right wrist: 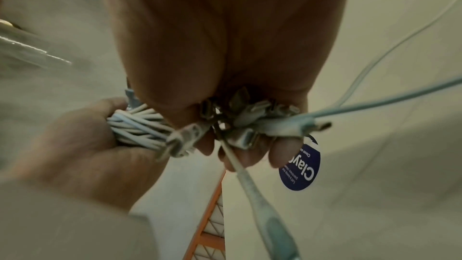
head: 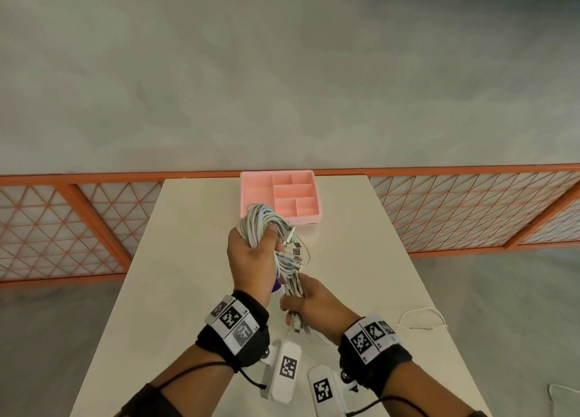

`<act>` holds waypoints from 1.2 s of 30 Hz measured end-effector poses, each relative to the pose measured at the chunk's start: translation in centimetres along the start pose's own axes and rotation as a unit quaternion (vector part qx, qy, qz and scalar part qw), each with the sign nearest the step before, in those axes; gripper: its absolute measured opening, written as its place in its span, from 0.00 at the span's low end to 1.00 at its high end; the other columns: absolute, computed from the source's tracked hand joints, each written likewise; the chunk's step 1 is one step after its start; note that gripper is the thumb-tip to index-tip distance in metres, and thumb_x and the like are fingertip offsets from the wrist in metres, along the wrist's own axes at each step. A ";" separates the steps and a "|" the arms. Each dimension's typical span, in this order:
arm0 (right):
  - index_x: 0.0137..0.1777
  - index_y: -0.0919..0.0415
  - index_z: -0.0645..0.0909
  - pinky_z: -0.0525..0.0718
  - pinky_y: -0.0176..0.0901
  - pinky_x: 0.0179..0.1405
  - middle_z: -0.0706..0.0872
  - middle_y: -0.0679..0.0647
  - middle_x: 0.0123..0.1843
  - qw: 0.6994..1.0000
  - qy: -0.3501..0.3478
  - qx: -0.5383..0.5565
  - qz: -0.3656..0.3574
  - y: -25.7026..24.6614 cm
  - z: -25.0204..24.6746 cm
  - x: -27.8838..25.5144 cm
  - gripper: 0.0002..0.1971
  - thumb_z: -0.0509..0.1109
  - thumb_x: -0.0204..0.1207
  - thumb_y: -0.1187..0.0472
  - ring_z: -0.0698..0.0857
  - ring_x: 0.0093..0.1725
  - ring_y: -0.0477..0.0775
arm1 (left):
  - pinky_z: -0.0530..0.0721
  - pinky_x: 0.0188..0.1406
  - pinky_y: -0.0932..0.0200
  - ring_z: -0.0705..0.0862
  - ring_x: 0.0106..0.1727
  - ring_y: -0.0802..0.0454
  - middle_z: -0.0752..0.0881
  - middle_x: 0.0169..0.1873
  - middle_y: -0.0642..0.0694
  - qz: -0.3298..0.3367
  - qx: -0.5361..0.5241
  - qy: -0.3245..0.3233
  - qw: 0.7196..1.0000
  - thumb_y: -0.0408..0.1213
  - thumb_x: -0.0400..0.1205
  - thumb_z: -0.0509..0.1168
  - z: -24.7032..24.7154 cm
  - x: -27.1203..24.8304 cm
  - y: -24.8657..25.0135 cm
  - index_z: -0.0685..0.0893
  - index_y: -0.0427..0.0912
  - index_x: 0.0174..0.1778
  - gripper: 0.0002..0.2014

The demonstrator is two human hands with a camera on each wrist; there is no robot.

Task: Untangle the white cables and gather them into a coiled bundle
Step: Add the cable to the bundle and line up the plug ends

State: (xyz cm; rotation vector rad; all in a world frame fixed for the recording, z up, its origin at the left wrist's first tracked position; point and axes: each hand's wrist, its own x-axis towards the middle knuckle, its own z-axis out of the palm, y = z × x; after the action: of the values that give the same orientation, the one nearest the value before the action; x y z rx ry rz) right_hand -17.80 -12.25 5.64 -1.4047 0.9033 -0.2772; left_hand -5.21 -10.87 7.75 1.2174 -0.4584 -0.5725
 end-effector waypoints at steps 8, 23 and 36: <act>0.47 0.65 0.77 0.76 0.42 0.26 0.77 0.56 0.31 0.994 -0.039 -0.088 0.056 -1.6 -0.9 0.2 0.03 0.66 0.74 0.69 0.76 0.25 0.51 | 0.82 0.37 0.74 0.85 0.38 0.70 0.86 0.45 0.46 0.025 0.033 0.025 0.999 0.33 0.72 0.81 0.5 -1.6 0.3 0.77 0.36 0.57 0.23; 0.32 0.62 0.74 0.77 0.44 0.28 0.75 0.57 0.30 0.970 -0.125 -0.192 0.083 -3.4 -0.4 1.5 0.10 0.64 0.73 0.71 0.74 0.25 0.52 | 0.88 0.32 0.50 0.90 0.34 0.46 0.87 0.41 0.43 0.012 0.024 -0.062 0.998 0.27 0.79 0.73 0.6 -2.0 0.2 0.76 0.43 0.58 0.16; 0.44 0.68 0.78 0.77 0.41 0.26 0.81 0.60 0.31 0.985 -0.076 -0.155 0.016 -3.2 -0.5 0.8 0.05 0.72 0.71 0.68 0.79 0.27 0.54 | 0.82 0.42 0.76 0.84 0.48 0.60 0.83 0.51 0.47 0.048 0.039 0.065 0.996 0.31 0.75 0.78 0.6 -0.7 0.3 0.71 0.34 0.61 0.26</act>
State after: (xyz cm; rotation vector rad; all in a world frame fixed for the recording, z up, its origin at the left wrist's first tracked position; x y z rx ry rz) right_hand -16.58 -13.79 8.28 -1.6711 0.8664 -0.0026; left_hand -6.02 -10.80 8.15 1.2903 -0.4303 -0.3938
